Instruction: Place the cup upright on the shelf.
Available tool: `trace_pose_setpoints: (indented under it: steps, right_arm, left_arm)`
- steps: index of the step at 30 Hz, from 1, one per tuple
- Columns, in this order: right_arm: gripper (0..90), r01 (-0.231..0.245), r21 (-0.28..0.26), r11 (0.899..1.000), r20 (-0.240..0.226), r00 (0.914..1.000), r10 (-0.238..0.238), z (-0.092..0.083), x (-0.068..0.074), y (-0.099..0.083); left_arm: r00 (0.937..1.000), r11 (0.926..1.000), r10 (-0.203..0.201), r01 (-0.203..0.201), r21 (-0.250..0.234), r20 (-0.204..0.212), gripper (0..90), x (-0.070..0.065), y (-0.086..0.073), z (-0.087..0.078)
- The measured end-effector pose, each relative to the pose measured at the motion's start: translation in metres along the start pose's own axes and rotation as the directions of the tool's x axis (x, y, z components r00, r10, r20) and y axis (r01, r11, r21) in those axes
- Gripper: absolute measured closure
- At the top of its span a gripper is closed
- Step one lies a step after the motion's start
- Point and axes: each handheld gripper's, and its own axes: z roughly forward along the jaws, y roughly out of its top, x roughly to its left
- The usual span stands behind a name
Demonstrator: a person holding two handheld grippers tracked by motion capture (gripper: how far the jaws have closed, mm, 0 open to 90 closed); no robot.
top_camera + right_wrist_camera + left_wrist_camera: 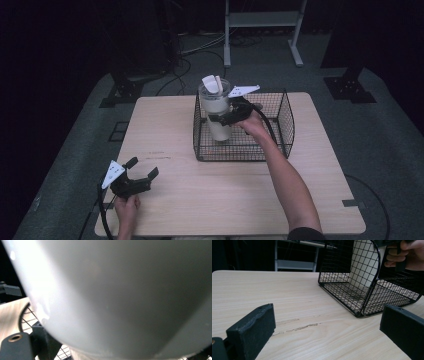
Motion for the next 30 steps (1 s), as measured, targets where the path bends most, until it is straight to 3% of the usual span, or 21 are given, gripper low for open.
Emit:
trace_pose_setpoints:
  steps: [18,22,26,30]
  right_arm:
    - [9.2,-0.011,0.061,0.998,-0.019,0.9997,0.012,0.025,-0.004,-0.008]
    - [9.1,0.015,0.1,0.995,-0.026,0.9996,-0.012,0.03,-0.004,-0.013]
    - [9.2,0.0,0.086,0.996,-0.032,0.9995,0.003,0.029,-0.006,-0.014]
    - [9.0,0.014,0.093,0.996,-0.035,0.9993,-0.011,0.029,-0.007,-0.016]
  left_arm:
    - [1.0,0.9999,-0.009,0.009,-0.005,0.0,0.0,0.0,0.0,-0.001]
    - [1.0,1.0,-0.006,0.006,-0.006,0.001,0.0,0.001,0.0,-0.001]
    - [1.0,1.0,-0.005,0.005,-0.006,0.001,0.0,0.001,0.0,-0.001]
    - [1.0,0.9999,-0.006,0.006,-0.008,0.001,0.0,0.001,0.0,-0.001]
